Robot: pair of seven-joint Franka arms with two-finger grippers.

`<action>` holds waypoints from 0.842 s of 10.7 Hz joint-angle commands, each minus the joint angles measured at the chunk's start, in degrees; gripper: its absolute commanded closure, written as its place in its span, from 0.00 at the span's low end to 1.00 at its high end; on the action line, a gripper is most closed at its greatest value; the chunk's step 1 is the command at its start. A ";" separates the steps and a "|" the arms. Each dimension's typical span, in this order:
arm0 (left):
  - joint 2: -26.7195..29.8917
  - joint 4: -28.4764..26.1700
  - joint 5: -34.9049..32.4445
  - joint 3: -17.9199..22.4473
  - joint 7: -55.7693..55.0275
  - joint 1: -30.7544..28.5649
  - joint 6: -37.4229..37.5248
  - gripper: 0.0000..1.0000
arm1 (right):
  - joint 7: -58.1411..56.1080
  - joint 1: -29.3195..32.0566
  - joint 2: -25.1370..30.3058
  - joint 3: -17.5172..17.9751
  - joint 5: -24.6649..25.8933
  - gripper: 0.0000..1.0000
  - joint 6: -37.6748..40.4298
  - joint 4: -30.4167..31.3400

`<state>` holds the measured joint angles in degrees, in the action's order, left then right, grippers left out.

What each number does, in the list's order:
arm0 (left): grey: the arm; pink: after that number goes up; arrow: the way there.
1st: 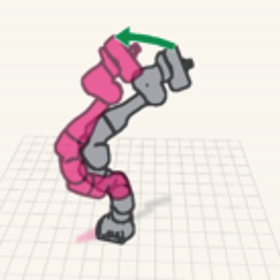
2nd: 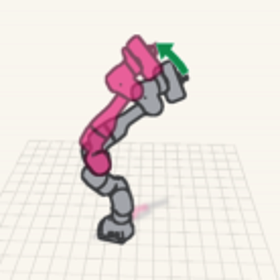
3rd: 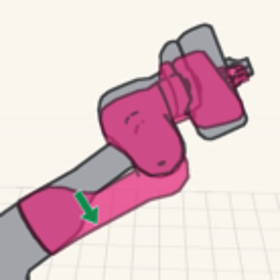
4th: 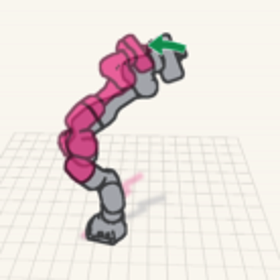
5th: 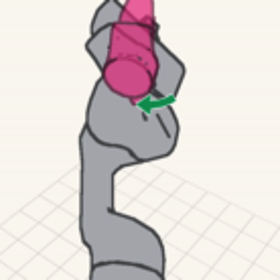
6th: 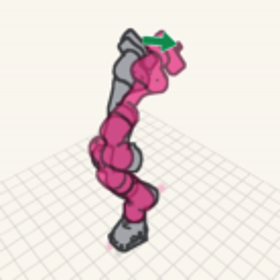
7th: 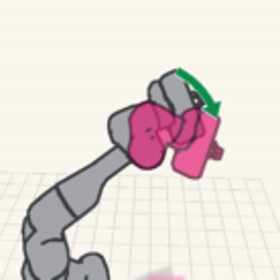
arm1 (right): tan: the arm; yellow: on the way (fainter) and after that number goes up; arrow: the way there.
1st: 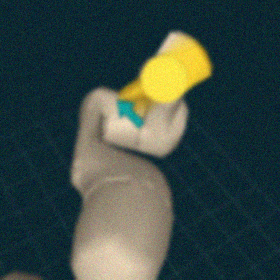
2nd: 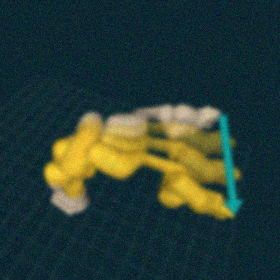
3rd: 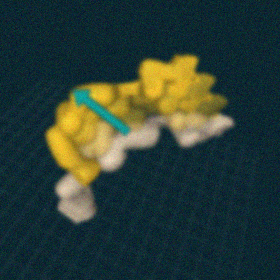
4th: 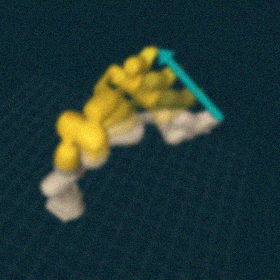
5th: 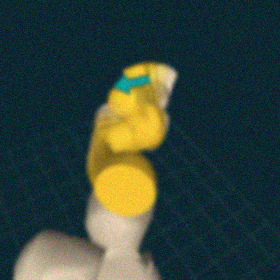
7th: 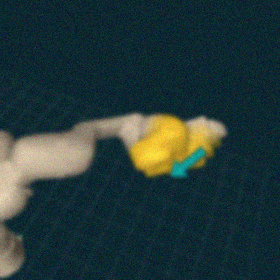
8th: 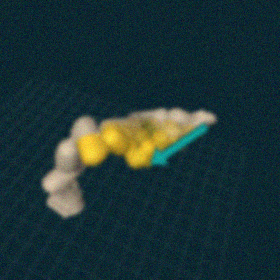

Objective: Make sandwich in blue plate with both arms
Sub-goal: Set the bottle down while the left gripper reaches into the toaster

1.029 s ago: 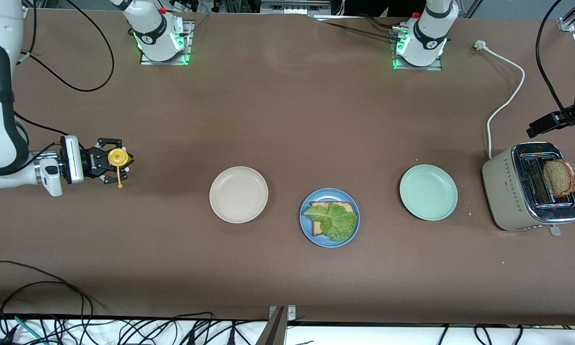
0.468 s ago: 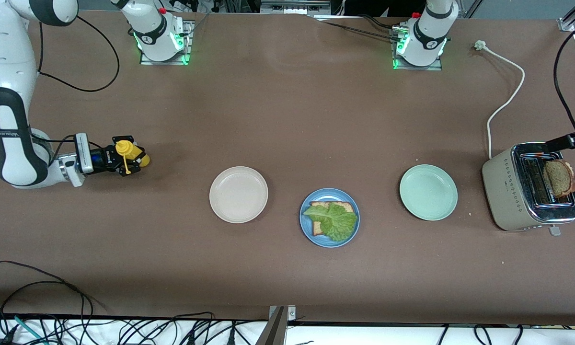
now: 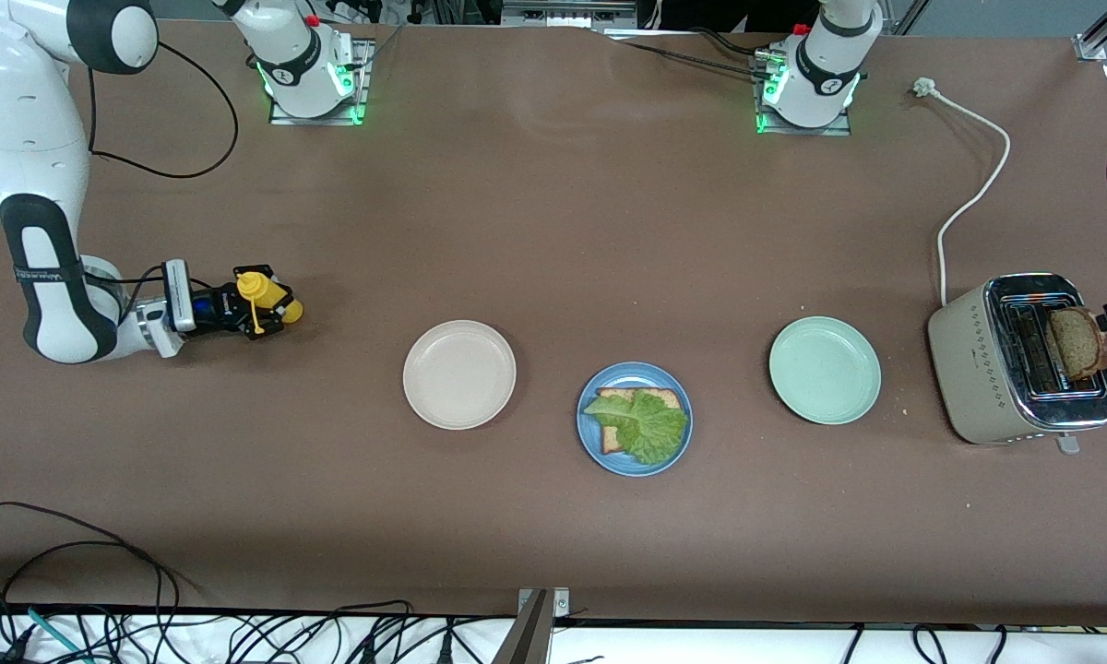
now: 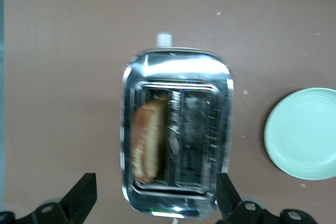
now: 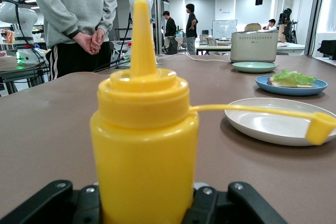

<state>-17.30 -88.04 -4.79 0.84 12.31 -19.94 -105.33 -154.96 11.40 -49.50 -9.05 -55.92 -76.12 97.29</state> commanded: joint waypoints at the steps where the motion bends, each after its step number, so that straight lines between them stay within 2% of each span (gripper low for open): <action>1: -5.44 2.35 3.19 -0.66 8.41 -5.18 -4.00 0.00 | -0.61 0.82 -1.12 0.70 -0.95 0.85 0.18 -1.66; 3: -8.35 2.52 5.84 -0.66 12.46 -7.12 -5.93 0.00 | -0.43 0.64 -1.12 0.70 -0.95 0.57 -0.34 -1.75; 4: -8.53 2.44 5.84 -0.66 12.48 -7.13 -6.11 0.00 | -0.26 0.64 -1.12 0.79 -0.95 0.49 -0.44 -1.75; 5: -8.54 2.44 5.84 -0.75 12.39 -6.95 -6.11 0.00 | -0.26 0.64 -1.12 0.79 -0.95 0.30 -0.44 -1.75; 7: -8.62 2.44 5.84 -0.75 12.04 -6.69 -6.12 0.00 | -0.17 0.73 -1.12 0.70 -0.95 0.23 -0.35 -1.84; 8: -8.62 2.44 5.75 -0.75 12.04 -6.69 -6.12 0.00 | -0.08 0.82 -1.12 0.70 -0.95 0.23 -0.17 -2.19; 9: -8.62 2.44 5.75 -0.84 12.04 -6.69 -6.12 0.02 | 0.27 0.99 -1.04 0.61 -0.60 0.17 0.26 -2.72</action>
<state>-25.25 -87.35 0.03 0.02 23.21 -26.58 -112.19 -154.96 11.40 -49.95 -8.91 -55.98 -76.60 96.46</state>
